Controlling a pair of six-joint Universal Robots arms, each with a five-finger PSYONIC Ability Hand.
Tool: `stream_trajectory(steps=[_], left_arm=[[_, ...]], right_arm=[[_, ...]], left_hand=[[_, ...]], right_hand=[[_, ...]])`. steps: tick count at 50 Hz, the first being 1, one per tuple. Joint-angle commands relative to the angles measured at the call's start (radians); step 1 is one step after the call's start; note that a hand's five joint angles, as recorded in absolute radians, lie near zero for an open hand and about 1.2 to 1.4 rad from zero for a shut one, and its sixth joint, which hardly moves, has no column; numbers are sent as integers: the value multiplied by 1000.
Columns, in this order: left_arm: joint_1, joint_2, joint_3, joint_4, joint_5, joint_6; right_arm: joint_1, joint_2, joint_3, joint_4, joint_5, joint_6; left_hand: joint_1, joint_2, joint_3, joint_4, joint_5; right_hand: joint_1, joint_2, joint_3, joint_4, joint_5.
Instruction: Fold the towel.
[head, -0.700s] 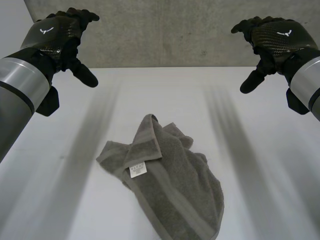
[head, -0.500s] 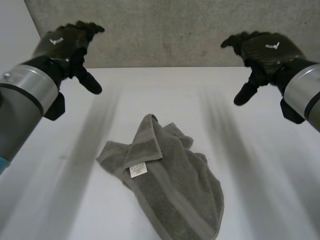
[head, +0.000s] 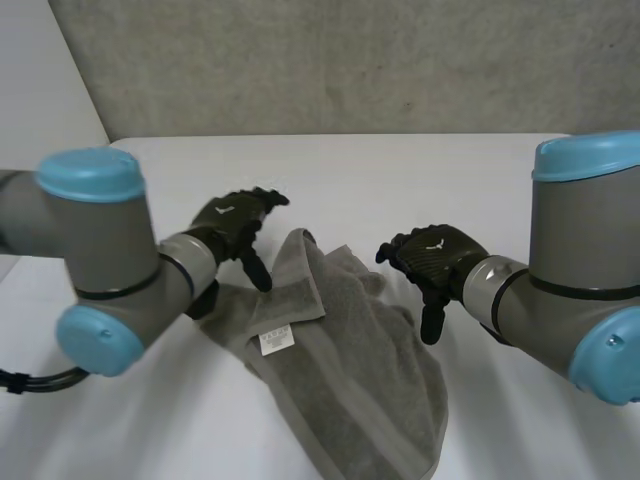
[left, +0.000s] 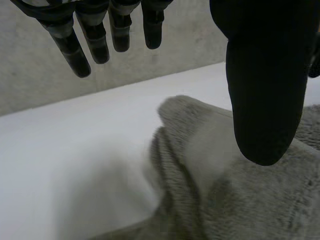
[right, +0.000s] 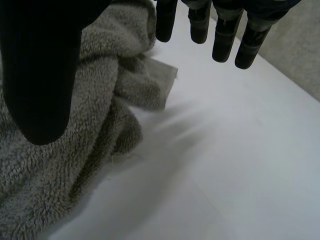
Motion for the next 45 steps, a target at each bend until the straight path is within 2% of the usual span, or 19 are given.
stream_trajectory(steps=[1, 5, 7, 10, 12, 15, 18, 23, 27, 29, 30, 31, 32, 33, 34, 40, 42, 43, 45], left_arm=[[-73, -124, 122, 17, -116, -164], [-113, -168, 204, 10, -166, -189], [-142, -219, 285, 4, -224, -187], [-149, -246, 331, -6, -258, -187], [-154, -309, 427, -44, -326, -184], [-160, -377, 519, -113, -357, -177], [-168, -406, 555, -156, -359, -166], [-186, -460, 607, -306, -364, -108], [-186, -455, 601, -339, -364, -103], [-186, -449, 598, -351, -365, -103], [-186, -443, 596, -363, -367, -101], [-186, -434, 596, -377, -371, -103], [-186, -434, 596, -377, -371, -103], [-185, -411, 596, -385, -380, -101], [-185, -377, 589, -383, -397, -100], [-185, -239, 537, -319, -433, -97], [-183, -118, 485, -262, -425, -89], [-183, -118, 484, -262, -425, -89], [-185, -9, 437, -233, -381, -47]], right_arm=[[-9, 23, 4, -34, 1, -25], [-12, 26, 5, -50, 1, -34], [-14, 27, 5, -53, 1, -34], [-14, 37, 4, -56, 1, -34], [-14, 41, 2, -57, 1, -34], [-14, 44, 2, -59, 1, -36], [-14, 49, -2, -59, 1, -36], [-14, 47, -7, -59, 1, -37], [-20, 46, -19, -57, 1, -36], [-26, 44, -19, -57, 1, -36], [-28, 44, -19, -57, 1, -37], [-28, 44, -19, -57, 1, -37], [-29, 44, -19, -57, -1, -37], [-29, 44, -19, -57, -1, -37], [-29, 44, -19, -57, -1, -37], [-29, 40, -27, -59, -1, -37], [-31, 38, -33, -60, -1, -36], [-34, 38, -42, -64, -1, -33], [-43, 38, -53, -70, -1, -28]], left_hand=[[106, 102, 104, 104, 94], [124, 120, 121, 122, 112], [171, 167, 168, 169, 158], [188, 184, 186, 187, 176], [191, 187, 189, 189, 179], [218, 214, 215, 216, 205], [238, 234, 236, 236, 226], [241, 237, 239, 239, 229], [241, 237, 239, 239, 229], [265, 261, 262, 263, 253], [445, 441, 442, 443, 433], [798, 794, 796, 797, 786], [802, 798, 799, 800, 790], [1084, 1080, 1081, 1082, 1072], [1203, 1199, 1200, 1201, 1190], [1204, 1200, 1201, 1202, 1192], [1204, 1200, 1201, 1202, 1192], [1204, 1200, 1201, 1202, 1192], [1204, 1200, 1201, 1202, 1192]], right_hand=[[-5, 5, 6, 1, -30], [-5, 5, 6, 1, -30], [-5, 5, 6, 1, -30], [-5, 5, 6, 1, -30], [-5, 5, 6, 1, -30], [-5, 5, 6, 1, -30], [-5, 5, 6, 1, -30], [-5, 5, 6, 1, -30], [-5, 5, 6, 1, -30], [-5, 5, 6, 1, -30], [-5, 5, 6, 1, -30], [-5, 5, 6, 1, -30], [-5, 5, 6, 1, -30], [-5, 5, 6, 1, -30], [-5, 5, 6, 1, -30], [-5, 5, 6, 1, -30], [-5, 5, 6, 1, -30], [-5, 5, 6, 1, -30], [-5, 5, 6, 1, -30]])
